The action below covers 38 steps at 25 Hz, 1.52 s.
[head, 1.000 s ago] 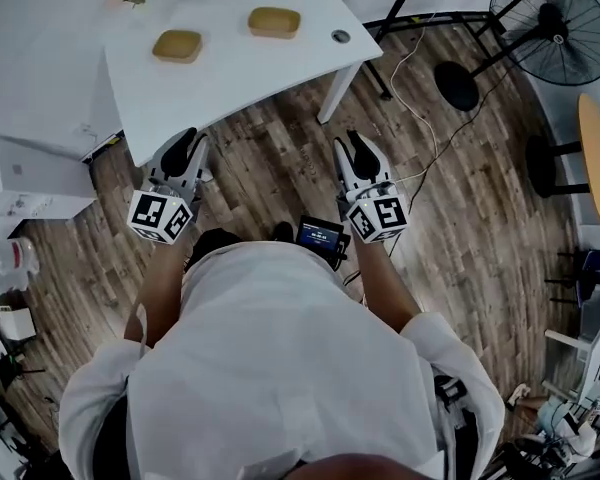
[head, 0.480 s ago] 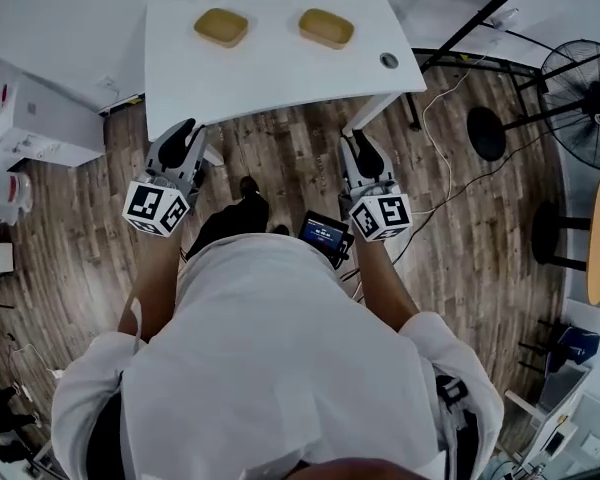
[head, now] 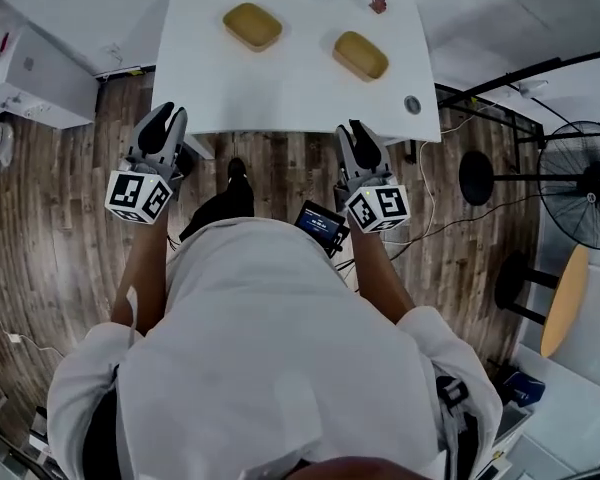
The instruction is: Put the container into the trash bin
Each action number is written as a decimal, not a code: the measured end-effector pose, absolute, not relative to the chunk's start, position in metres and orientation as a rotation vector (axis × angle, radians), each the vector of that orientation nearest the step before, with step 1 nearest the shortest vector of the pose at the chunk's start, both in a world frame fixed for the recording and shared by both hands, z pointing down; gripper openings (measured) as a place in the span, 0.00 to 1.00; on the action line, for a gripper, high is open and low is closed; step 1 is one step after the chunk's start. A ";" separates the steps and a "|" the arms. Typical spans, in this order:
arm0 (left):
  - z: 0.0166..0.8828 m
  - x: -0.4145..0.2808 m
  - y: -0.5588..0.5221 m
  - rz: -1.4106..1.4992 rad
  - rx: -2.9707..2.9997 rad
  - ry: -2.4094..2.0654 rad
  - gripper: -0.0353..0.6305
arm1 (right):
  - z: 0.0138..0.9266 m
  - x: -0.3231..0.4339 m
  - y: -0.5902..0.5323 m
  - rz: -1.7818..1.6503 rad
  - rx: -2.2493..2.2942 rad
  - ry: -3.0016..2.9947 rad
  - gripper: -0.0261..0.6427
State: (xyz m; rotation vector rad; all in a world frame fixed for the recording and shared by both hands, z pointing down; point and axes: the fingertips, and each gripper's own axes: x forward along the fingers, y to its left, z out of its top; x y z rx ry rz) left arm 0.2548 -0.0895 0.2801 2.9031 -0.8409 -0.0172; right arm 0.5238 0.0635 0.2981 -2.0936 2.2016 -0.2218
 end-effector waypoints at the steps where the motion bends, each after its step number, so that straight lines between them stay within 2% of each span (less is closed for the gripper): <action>1: 0.280 0.251 -0.104 -0.028 2.893 -0.869 0.20 | 0.298 0.525 0.048 -0.229 -2.082 2.209 0.24; 12: 0.290 0.254 -0.247 -0.020 2.871 -0.955 0.20 | 0.327 0.544 -0.136 -0.458 -2.052 2.271 0.24; 21: 0.322 0.244 -0.316 0.072 2.824 -1.007 0.20 | 0.388 0.556 -0.248 -0.669 -2.080 2.379 0.24; 38: 0.373 0.229 -0.384 0.142 2.679 -1.064 0.20 | 0.511 0.581 -0.316 -1.322 -2.128 2.240 0.24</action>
